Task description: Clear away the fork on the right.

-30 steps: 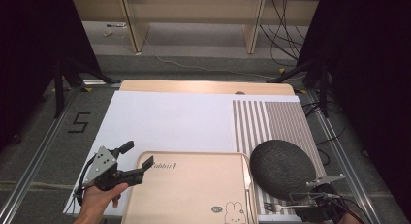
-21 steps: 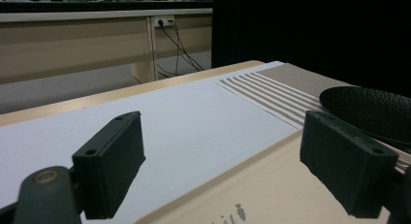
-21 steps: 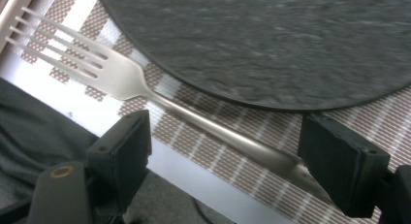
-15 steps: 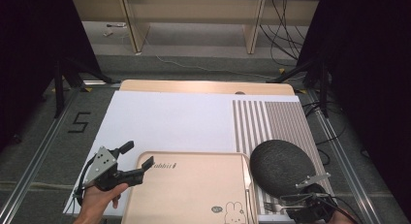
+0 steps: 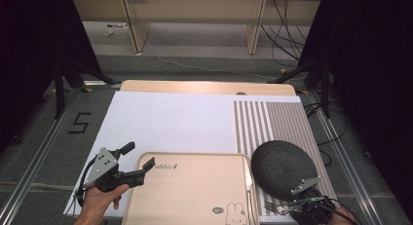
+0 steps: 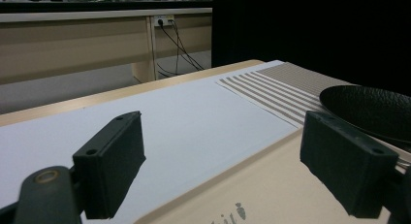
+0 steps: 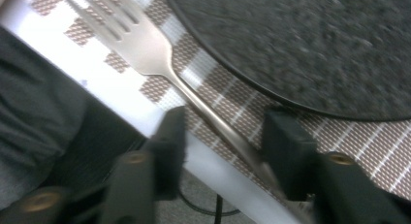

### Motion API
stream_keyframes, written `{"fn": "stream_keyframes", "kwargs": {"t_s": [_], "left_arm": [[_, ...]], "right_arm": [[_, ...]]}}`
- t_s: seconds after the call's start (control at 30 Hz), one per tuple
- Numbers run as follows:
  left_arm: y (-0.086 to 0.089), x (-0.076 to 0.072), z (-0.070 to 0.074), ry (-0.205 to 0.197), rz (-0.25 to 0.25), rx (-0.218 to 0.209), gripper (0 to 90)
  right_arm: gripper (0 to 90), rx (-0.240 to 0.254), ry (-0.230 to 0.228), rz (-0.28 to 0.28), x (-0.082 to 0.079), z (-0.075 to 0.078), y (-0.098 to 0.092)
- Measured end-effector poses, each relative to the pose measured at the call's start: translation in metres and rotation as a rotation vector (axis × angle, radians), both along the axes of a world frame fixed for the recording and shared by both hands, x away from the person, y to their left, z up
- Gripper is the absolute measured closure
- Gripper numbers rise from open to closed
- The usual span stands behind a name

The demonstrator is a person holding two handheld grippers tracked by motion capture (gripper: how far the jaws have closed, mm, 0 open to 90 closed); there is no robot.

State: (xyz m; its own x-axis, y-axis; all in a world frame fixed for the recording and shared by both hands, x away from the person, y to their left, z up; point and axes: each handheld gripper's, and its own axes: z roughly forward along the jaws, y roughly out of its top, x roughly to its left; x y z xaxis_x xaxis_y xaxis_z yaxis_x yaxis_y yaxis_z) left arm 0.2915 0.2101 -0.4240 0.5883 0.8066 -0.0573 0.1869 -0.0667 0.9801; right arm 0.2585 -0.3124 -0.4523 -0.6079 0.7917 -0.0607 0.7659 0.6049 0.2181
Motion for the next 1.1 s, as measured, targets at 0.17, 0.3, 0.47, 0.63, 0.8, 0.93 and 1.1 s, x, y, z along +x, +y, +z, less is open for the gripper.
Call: {"fn": "stream_keyframes", "kwargs": {"t_s": [0.17, 0.3, 0.47, 0.63, 0.8, 0.93, 1.1], "left_arm": [[0.000, 0.001, -0.001, 0.002, 0.001, 0.005, 15.6], [-0.001, 0.001, 0.000, 0.000, -0.001, 0.004, 15.6], [-0.001, 0.000, -0.001, 0.002, -0.004, 0.005, 15.6], [-0.001, 0.000, -0.001, 0.001, -0.002, 0.007, 15.6], [-0.002, 0.001, -0.002, 0.003, -0.005, 0.015, 15.6], [-0.003, 0.001, -0.002, 0.002, -0.010, 0.017, 15.6], [-0.003, 0.000, -0.002, 0.002, -0.008, 0.020, 15.6]], "right_arm": [[64.1, -0.028, 0.015, 0.046, 0.001, 0.001, 0.006], [67.7, -0.049, 0.024, 0.095, 0.003, 0.001, 0.010], [73.2, -0.075, 0.034, 0.162, 0.003, 0.001, 0.014], [77.3, -0.091, 0.039, 0.203, 0.003, 0.001, 0.017], [82.0, -0.123, 0.035, 0.235, 0.002, 0.001, 0.023], [83.4, -0.158, 0.028, 0.261, 0.000, 0.001, 0.029], [85.1, -0.171, 0.019, 0.288, -0.002, 0.001, 0.031]]}}
